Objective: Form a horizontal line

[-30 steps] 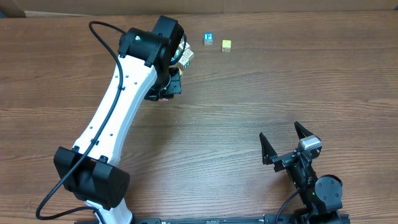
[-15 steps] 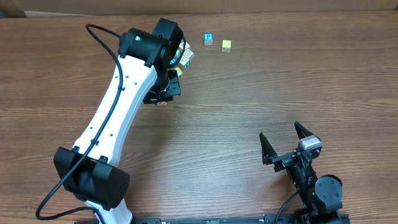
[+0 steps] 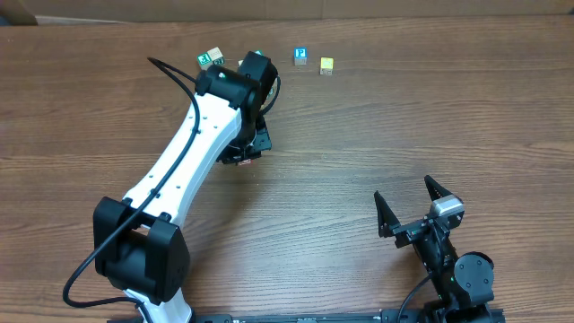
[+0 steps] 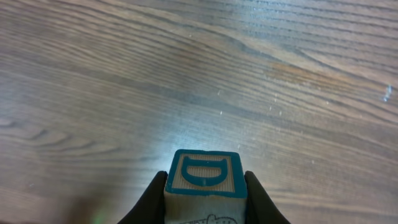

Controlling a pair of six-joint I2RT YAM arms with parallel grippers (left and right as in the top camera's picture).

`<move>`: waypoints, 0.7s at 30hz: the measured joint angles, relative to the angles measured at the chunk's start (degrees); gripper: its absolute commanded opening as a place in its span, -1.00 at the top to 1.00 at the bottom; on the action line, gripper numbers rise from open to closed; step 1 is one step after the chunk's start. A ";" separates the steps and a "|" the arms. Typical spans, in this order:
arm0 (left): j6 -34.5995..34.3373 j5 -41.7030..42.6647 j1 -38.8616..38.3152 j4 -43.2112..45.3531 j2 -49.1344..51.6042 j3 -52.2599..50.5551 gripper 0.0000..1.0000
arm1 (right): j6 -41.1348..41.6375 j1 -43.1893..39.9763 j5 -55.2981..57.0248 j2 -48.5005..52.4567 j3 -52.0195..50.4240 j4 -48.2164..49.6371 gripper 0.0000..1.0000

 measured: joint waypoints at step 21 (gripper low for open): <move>-2.95 0.09 0.00 12.39 0.00 -11.15 0.92 | 0.02 0.00 0.00 0.00 0.00 0.00 -1.00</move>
